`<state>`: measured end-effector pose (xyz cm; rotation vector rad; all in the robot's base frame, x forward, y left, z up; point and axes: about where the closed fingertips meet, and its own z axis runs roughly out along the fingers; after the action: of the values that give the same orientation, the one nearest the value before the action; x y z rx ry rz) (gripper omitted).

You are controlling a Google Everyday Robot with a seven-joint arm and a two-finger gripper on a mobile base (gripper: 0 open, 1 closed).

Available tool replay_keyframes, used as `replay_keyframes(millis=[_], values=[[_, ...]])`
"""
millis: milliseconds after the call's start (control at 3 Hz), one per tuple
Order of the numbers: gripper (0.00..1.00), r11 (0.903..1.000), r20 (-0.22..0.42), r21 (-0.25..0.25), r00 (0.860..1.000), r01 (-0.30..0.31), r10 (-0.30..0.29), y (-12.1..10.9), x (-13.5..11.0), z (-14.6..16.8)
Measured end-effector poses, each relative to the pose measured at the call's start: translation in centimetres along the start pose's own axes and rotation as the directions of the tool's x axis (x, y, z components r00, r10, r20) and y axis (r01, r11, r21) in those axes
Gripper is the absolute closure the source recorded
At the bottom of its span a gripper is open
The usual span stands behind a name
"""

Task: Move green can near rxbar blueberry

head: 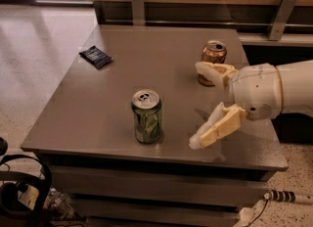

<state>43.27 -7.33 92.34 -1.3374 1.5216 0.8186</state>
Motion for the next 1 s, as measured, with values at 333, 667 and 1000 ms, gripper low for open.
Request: replay_keyframes(millis=[333,667,1000], values=[[0.0,0.9995,0.099,-0.03,0.995,0.014,-0.011,-0.3,1.6,2.9],[0.0,0.9984,0.153,-0.048,0.988,0.029,-0.021,-0.2,2.4,5.4],[0.0,0.996,0.175,-0.077,0.984,0.044,-0.03,0.3,2.4,7.5]])
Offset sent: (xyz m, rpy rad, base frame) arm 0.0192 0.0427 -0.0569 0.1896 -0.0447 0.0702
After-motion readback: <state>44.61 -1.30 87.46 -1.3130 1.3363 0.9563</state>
